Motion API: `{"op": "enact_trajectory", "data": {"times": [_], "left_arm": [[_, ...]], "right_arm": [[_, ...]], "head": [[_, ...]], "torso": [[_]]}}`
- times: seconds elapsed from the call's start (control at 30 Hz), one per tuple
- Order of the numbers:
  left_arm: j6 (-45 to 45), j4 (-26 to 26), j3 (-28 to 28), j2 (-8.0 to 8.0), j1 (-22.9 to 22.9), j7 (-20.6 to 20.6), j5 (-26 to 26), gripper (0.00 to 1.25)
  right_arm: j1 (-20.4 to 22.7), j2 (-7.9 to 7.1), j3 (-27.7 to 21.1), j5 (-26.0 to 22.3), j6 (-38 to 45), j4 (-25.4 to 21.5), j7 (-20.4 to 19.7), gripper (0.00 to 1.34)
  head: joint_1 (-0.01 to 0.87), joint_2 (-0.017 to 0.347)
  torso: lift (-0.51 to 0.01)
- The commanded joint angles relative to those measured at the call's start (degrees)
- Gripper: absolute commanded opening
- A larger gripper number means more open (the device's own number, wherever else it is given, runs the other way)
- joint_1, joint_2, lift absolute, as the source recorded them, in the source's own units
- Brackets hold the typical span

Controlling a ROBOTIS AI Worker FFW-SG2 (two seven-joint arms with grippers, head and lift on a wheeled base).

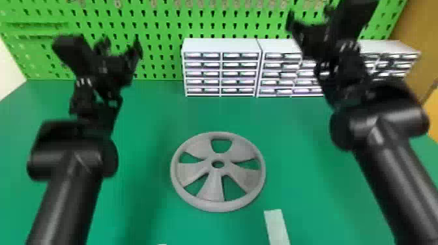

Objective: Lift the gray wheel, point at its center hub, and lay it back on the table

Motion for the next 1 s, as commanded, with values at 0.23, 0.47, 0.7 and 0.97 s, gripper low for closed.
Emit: {"op": "enact_trajectory", "data": {"times": [0.23, 0.47, 0.7, 0.97], "left_arm": [[-1.76, 0.35, -4.83, 5.30, -15.39, 1.70, -4.04, 0.74], [-4.22, 0.26, -6.23, 6.09, -24.70, 3.81, -5.54, 0.74], [-5.80, -0.09, -7.03, 6.36, -32.96, 4.60, -6.42, 0.74], [-5.89, -2.90, -9.40, 7.06, -42.37, 5.56, -8.17, 0.74]], "right_arm": [[-14.69, -2.25, 0.66, 1.84, -3.97, 0.07, -1.54, 0.92], [-21.99, -3.22, 0.31, 3.60, -4.32, -2.74, -3.29, 0.92], [-29.55, -3.57, 0.48, 4.74, -4.32, -3.45, -3.82, 0.92], [-36.84, -3.75, 0.92, 6.06, -4.32, -4.15, -4.44, 0.92]], "head": [[0.692, 0.048], [0.692, 0.048], [0.692, 0.048], [0.692, 0.048]], "torso": [[-0.096], [-0.096], [-0.096], [-0.096]]}}
